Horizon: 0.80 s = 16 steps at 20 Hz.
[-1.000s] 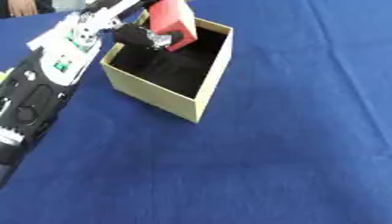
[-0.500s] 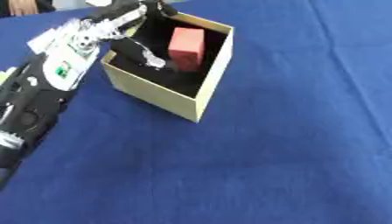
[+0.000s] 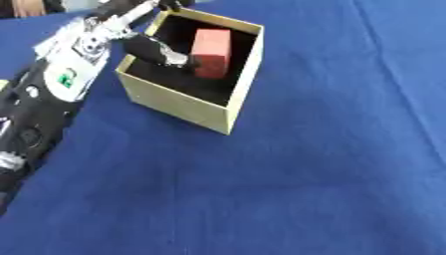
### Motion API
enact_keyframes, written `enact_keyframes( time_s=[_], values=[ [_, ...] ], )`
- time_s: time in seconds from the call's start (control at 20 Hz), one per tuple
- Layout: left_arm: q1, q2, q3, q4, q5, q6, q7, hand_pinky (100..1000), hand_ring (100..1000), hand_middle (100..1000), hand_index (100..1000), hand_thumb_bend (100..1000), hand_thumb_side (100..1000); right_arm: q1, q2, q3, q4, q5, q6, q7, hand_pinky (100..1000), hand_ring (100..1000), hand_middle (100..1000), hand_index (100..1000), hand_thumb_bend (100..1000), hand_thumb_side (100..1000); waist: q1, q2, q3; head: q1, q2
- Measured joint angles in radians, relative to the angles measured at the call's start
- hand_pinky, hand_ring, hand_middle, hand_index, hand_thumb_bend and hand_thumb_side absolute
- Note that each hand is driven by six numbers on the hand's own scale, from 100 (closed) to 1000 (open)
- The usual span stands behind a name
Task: Pick up objects on the table and place them in the box.
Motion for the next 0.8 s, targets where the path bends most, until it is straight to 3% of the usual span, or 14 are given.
enact_keyframes(
  time_s=[0.4,0.8],
  values=[
    [0.032,0.098,0.049,-0.115,0.106,0.100,0.014,825,786,758,855,693,573,0.042,-0.001,-0.012,0.000,0.004,0.006,-0.015,851,741,665,779,100,842,-0.006,-0.033,0.044,-0.034,0.030],
    [0.064,0.191,0.083,-0.073,0.018,0.158,0.008,837,807,783,879,747,537,0.050,-0.004,-0.018,0.000,0.011,0.003,-0.023,850,741,665,779,100,834,-0.022,-0.038,0.058,-0.038,0.032]
  ],
)
